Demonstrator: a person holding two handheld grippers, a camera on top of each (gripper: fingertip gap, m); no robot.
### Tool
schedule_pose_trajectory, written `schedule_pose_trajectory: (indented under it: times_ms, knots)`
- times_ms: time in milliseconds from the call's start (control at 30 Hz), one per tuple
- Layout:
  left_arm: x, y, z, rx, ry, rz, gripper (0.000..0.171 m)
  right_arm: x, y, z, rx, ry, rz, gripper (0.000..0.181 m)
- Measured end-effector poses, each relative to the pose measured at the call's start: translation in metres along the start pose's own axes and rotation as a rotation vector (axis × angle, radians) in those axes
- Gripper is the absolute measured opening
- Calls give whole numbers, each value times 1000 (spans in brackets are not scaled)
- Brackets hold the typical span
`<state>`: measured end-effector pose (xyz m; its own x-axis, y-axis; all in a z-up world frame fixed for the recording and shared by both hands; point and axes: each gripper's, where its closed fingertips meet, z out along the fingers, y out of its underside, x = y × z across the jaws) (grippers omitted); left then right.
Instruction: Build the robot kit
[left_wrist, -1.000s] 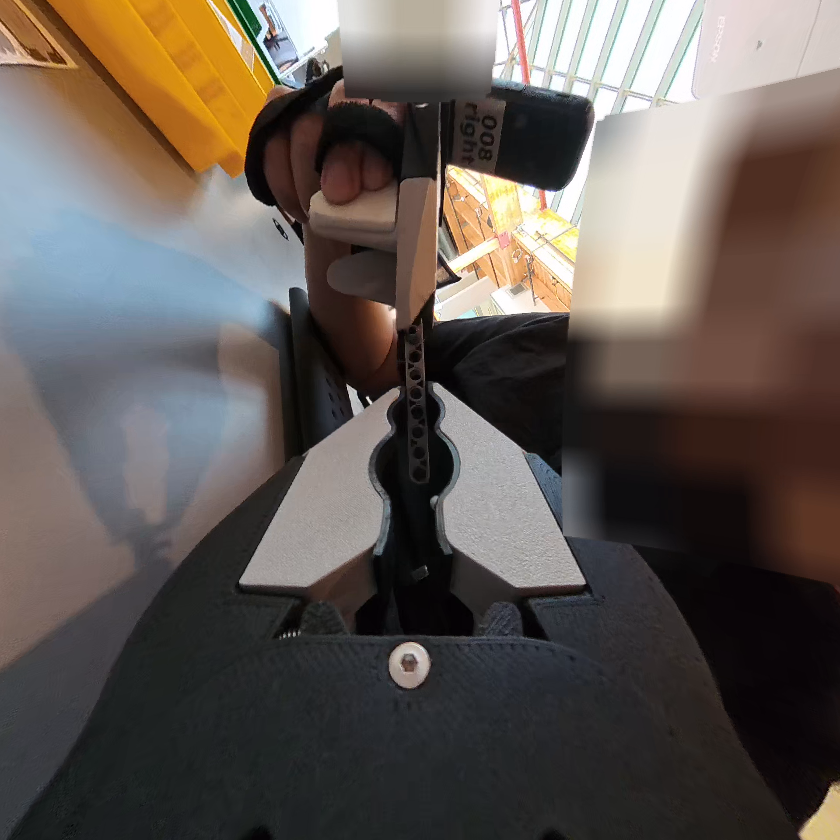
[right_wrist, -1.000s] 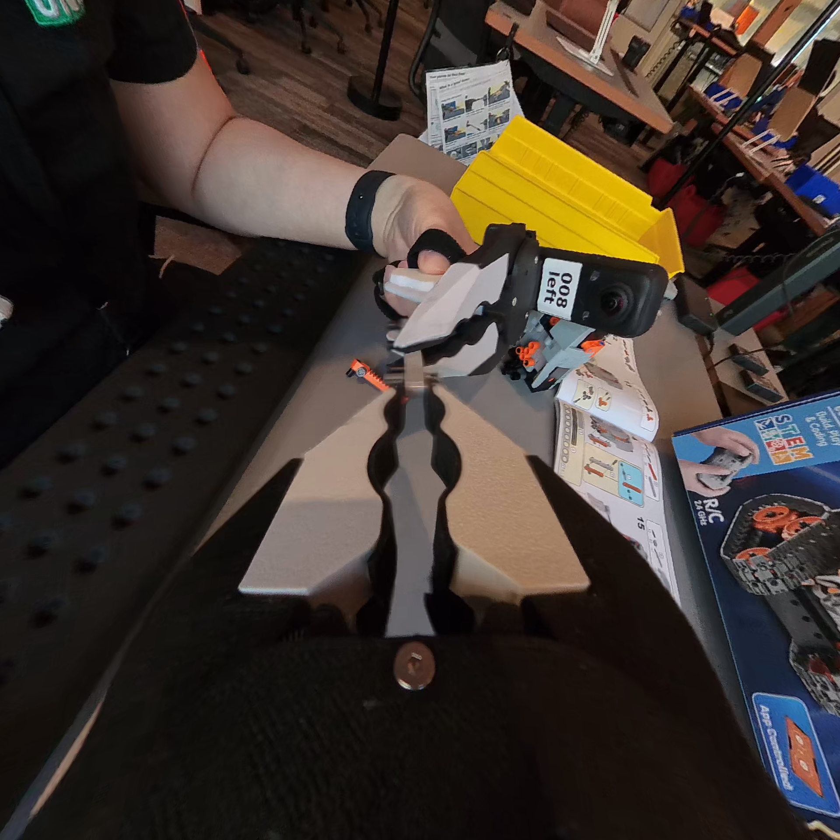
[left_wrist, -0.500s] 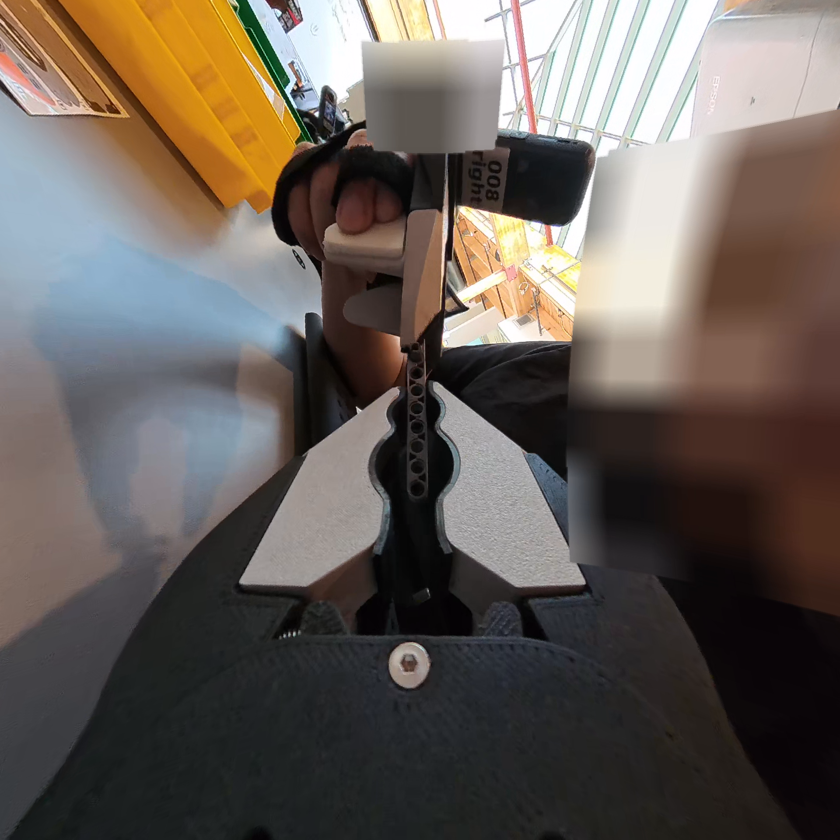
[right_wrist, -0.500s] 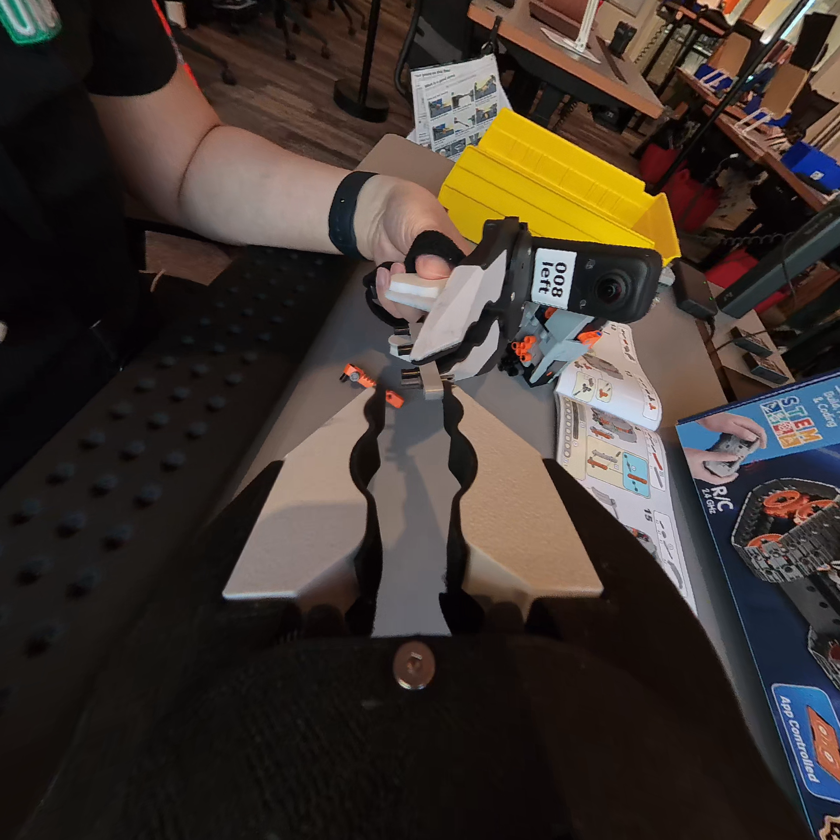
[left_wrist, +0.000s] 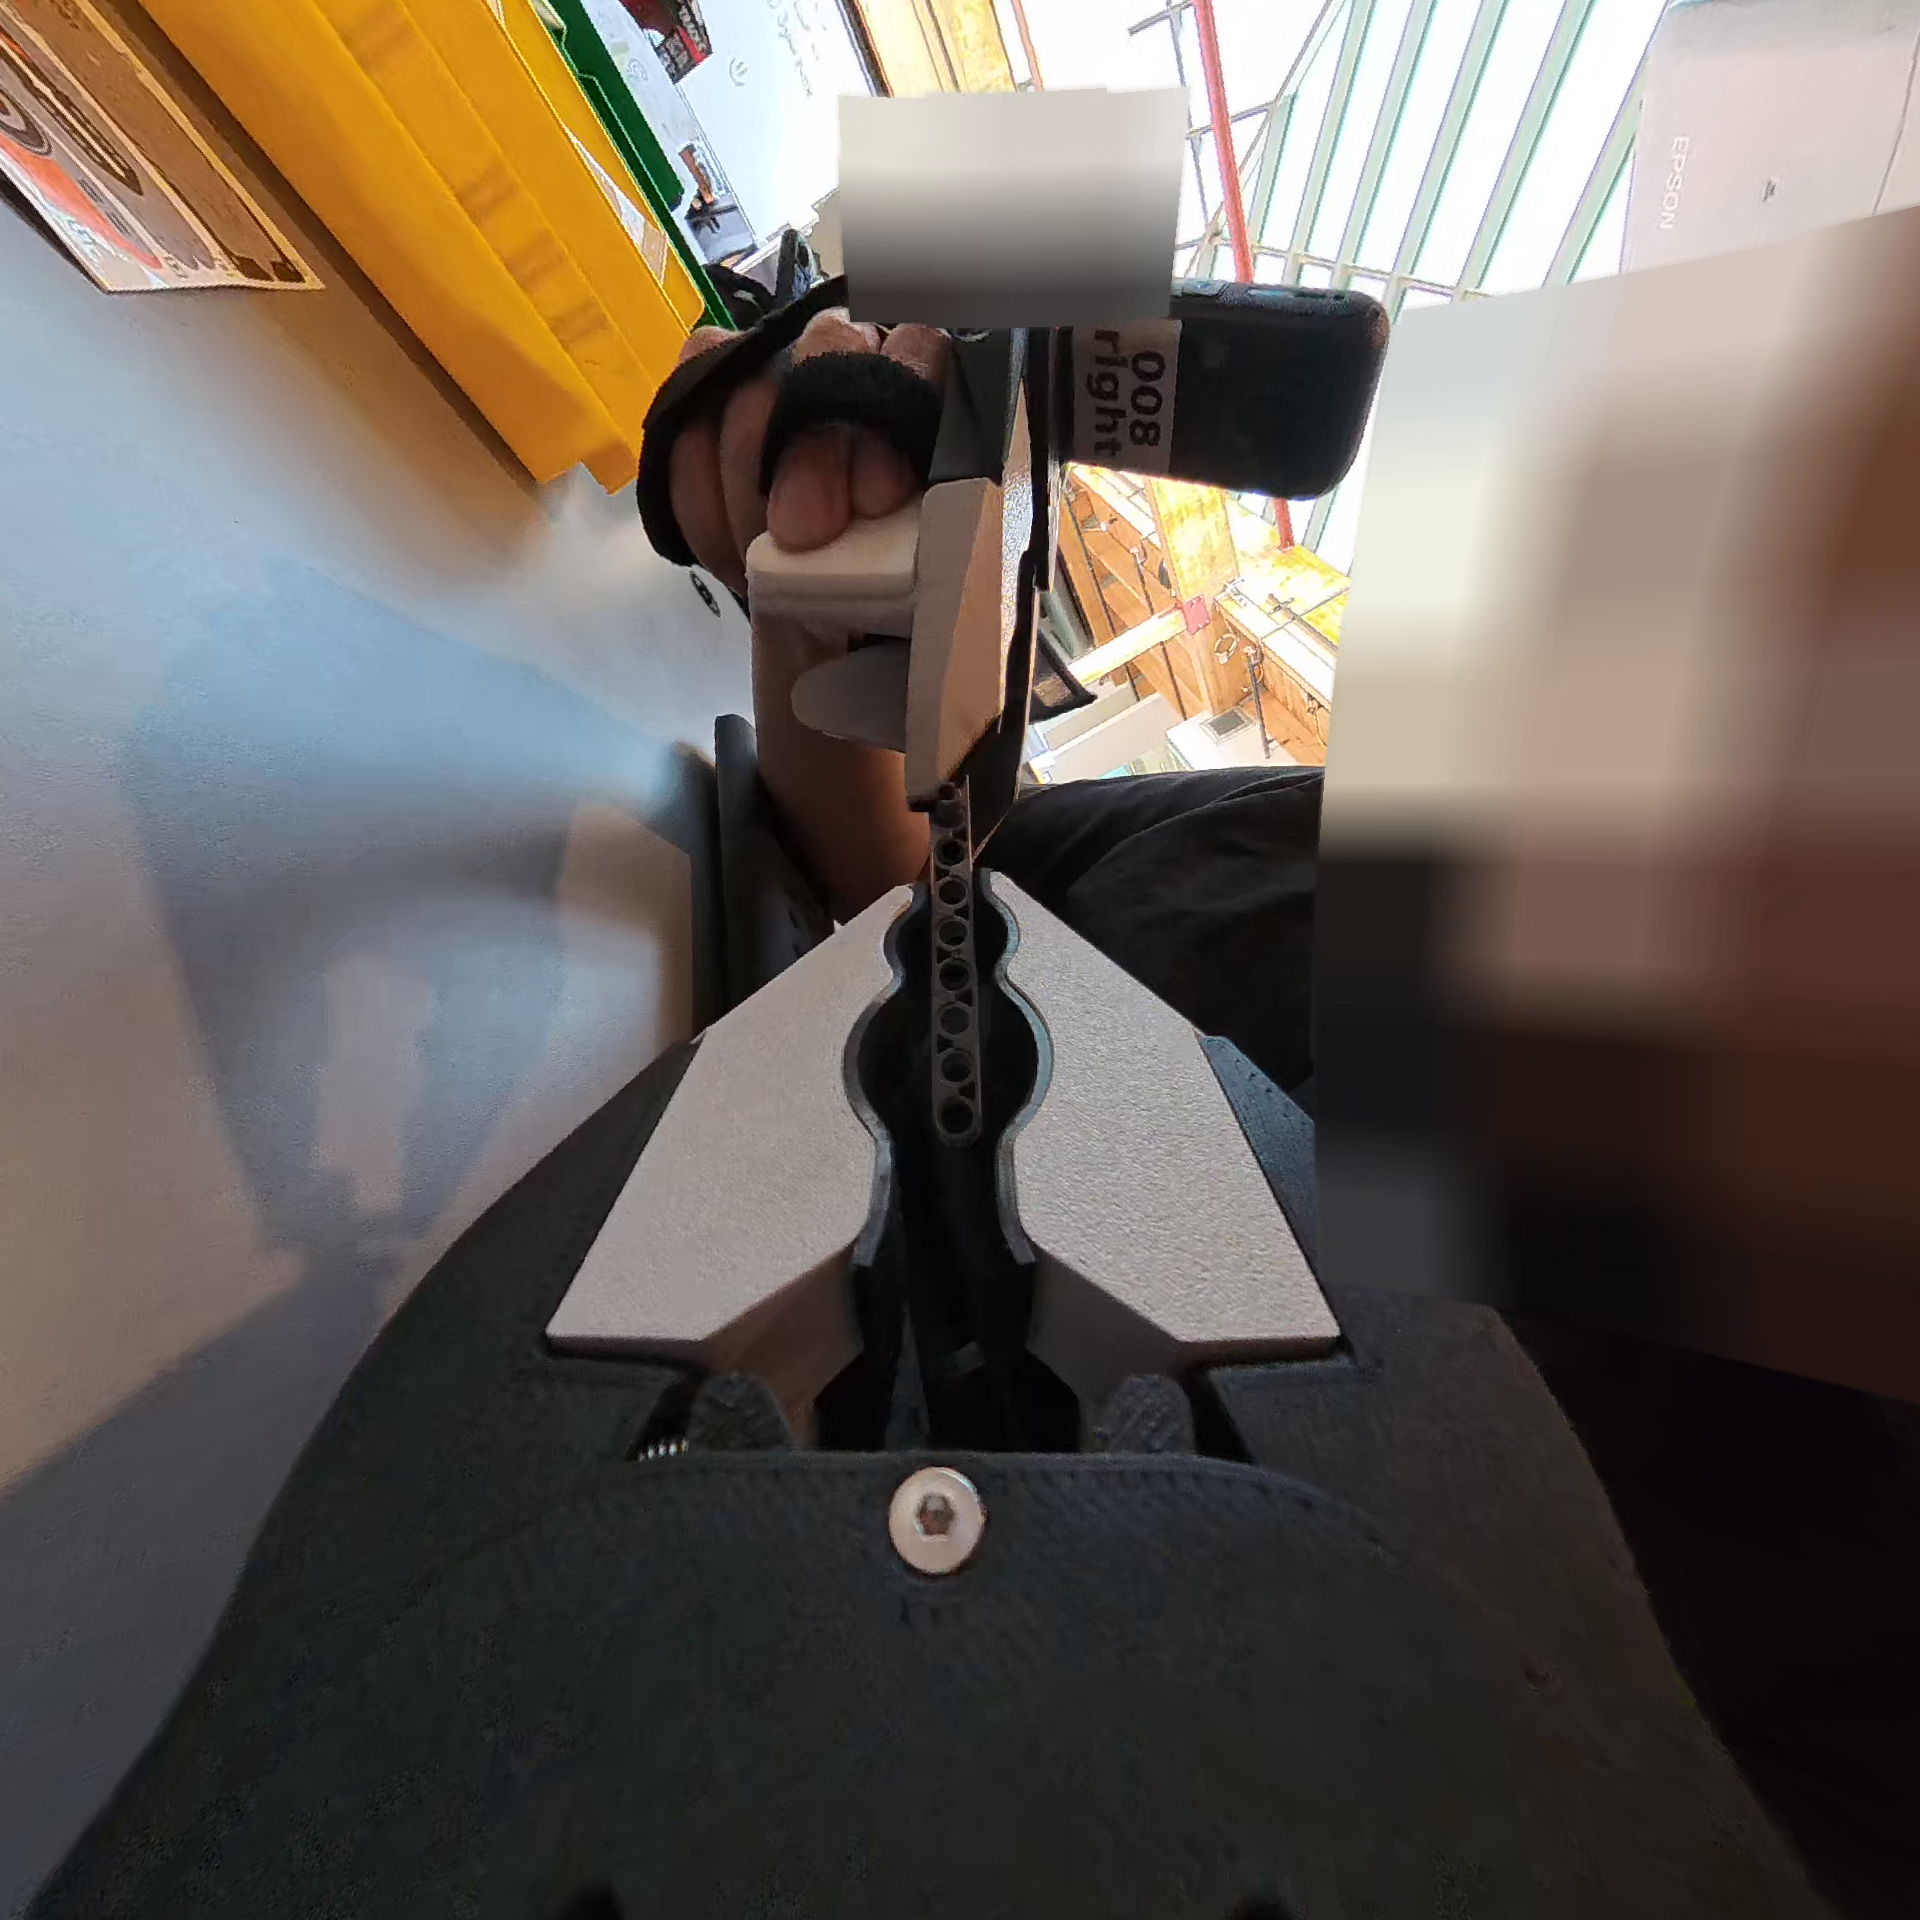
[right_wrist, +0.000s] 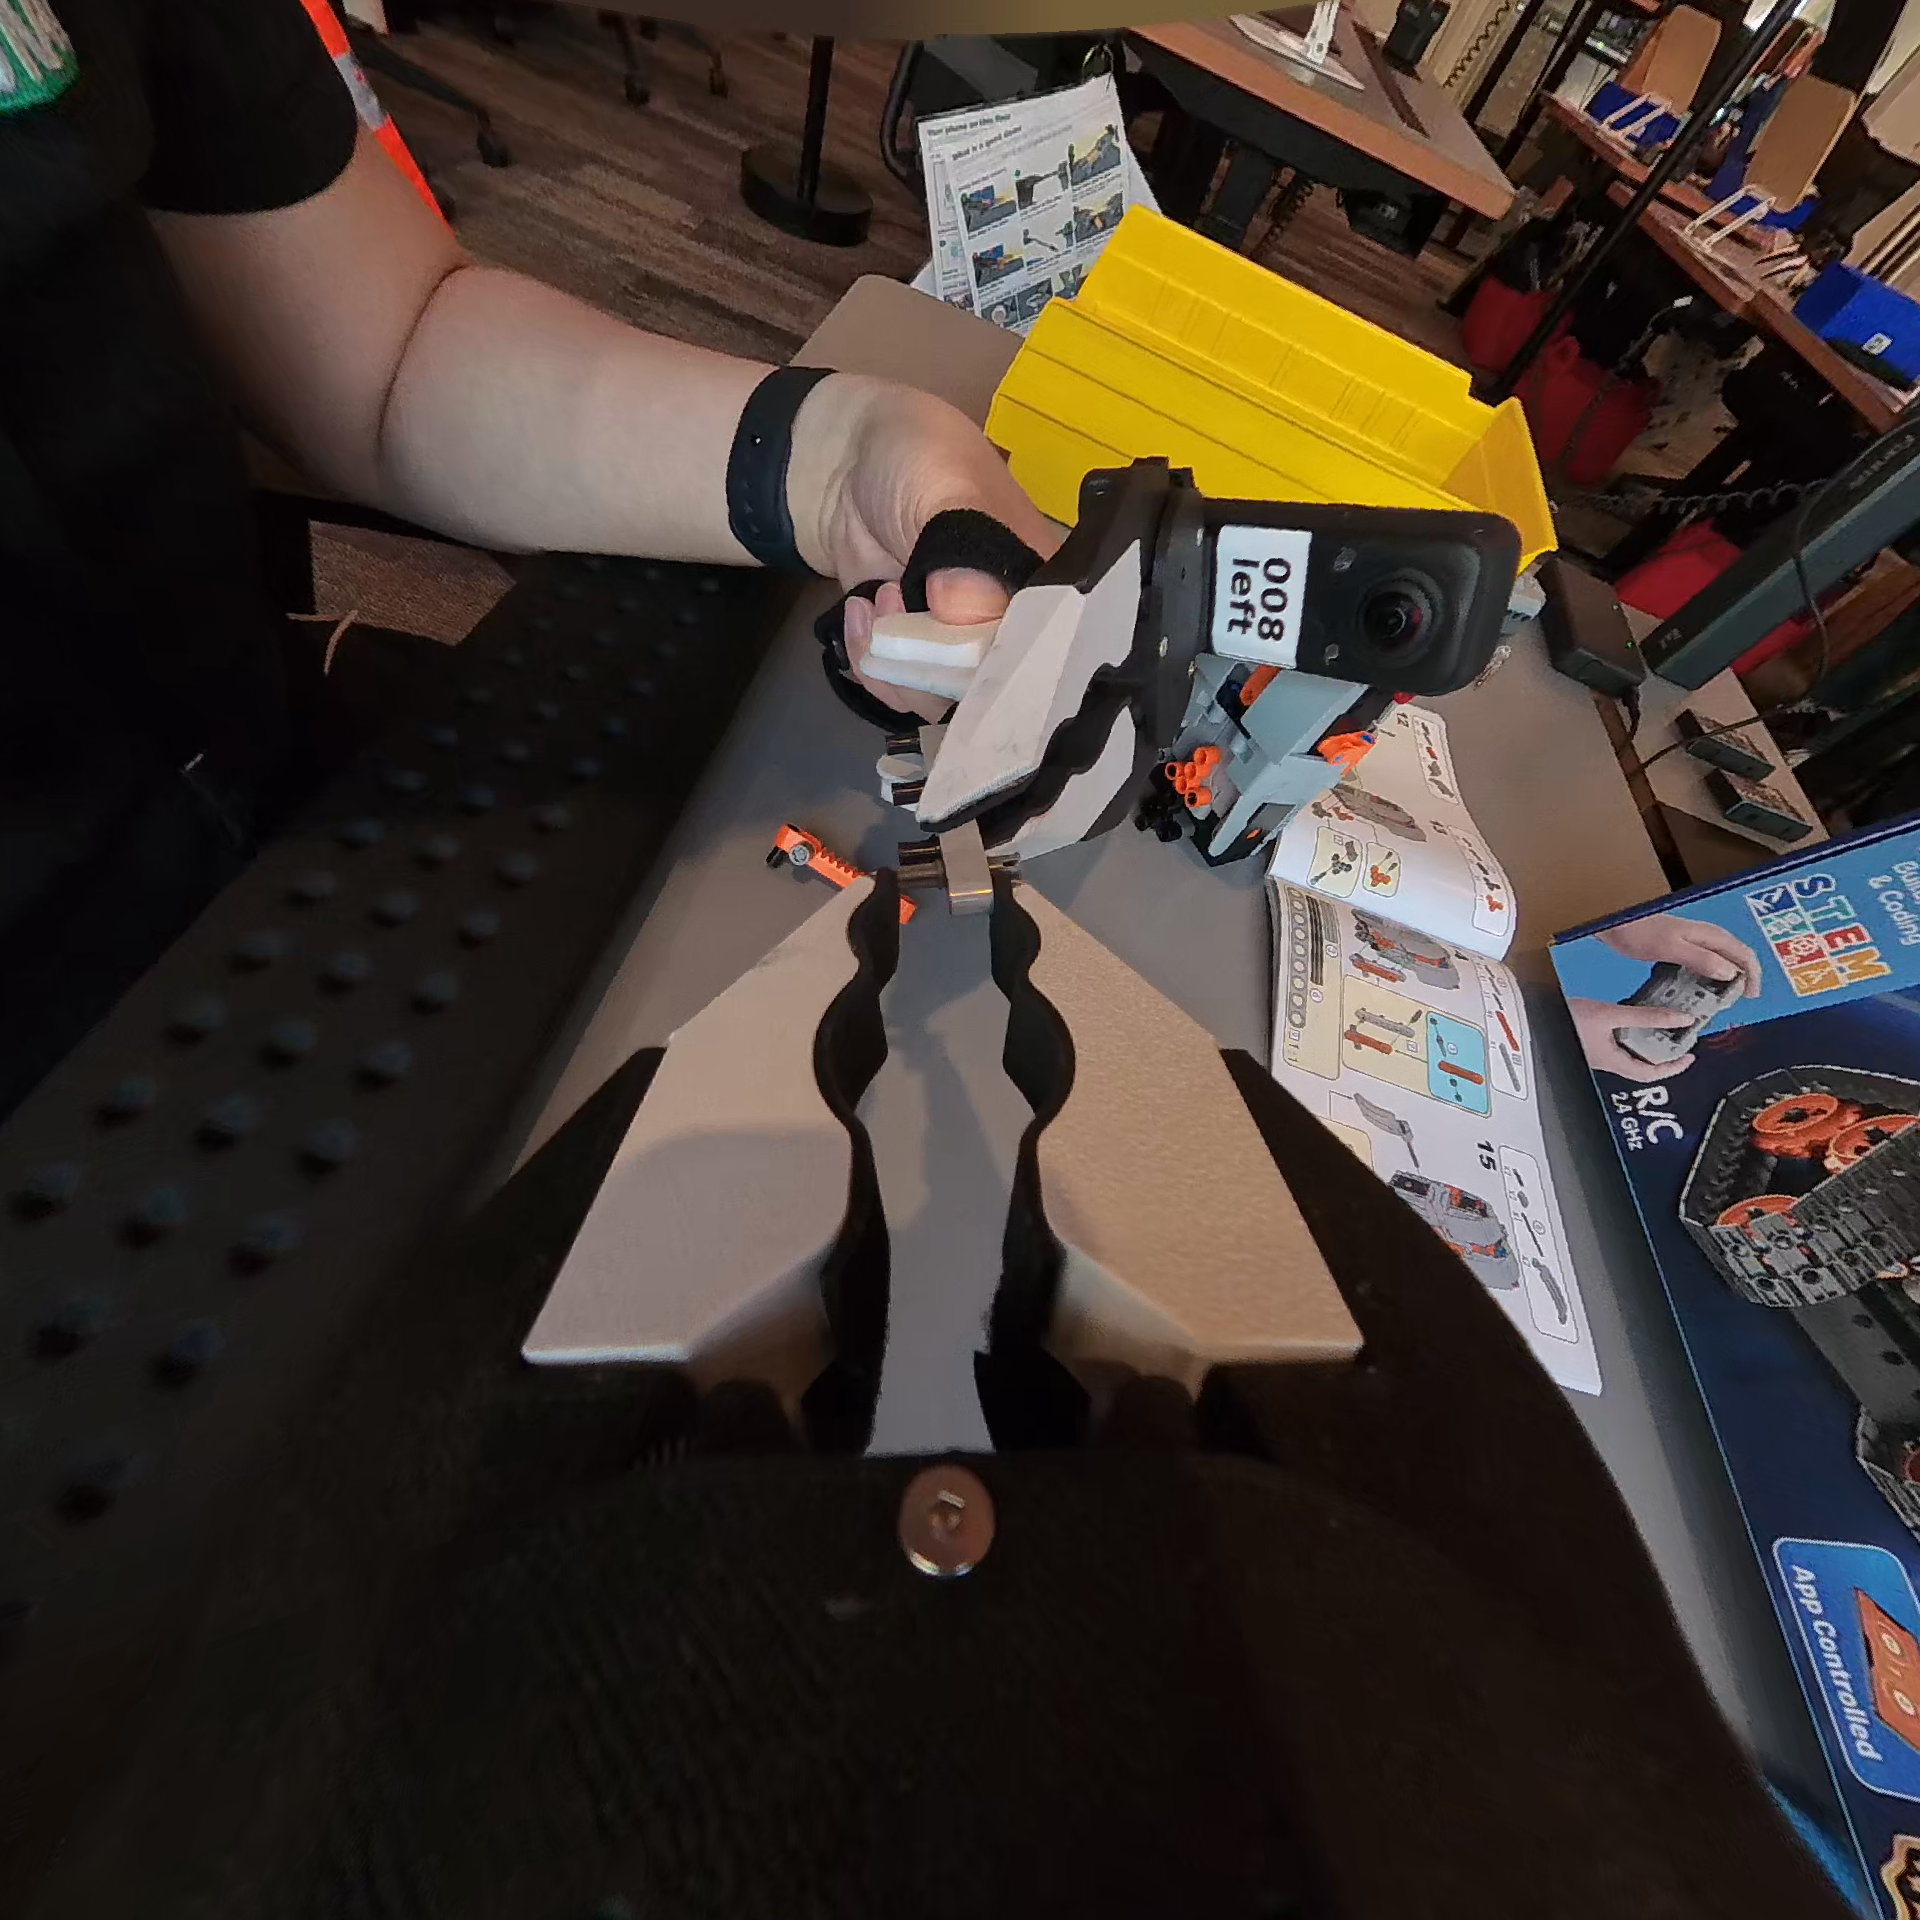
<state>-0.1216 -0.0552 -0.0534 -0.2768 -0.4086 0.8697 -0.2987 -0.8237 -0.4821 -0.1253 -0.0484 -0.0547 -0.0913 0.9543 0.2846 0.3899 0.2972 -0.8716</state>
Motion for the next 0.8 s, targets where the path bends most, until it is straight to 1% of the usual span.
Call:
schedule_pose_trajectory:
  times_ms: [33, 100, 167, 300, 800]
  knots:
    - [-2, 1, 0, -5, -9, 1, 5, -1, 2, 1, -10, -3, -4, 16]
    - [-4, 3, 0, -16, -17, -5, 5, -3, 6, 2, -28, -18, -13, 16]
    - [-3, 3, 1, -12, -1, -12, 5, -3, 4, 1, -13, -15, -20, 15]
    - [-5, 4, 1, -22, -15, -3, 5, -5, 6, 2, -23, -27, -24, 14]
    - [-7, 3, 0, -17, -50, 33, 6, -2, 7, 2, -28, -16, -20, 14]
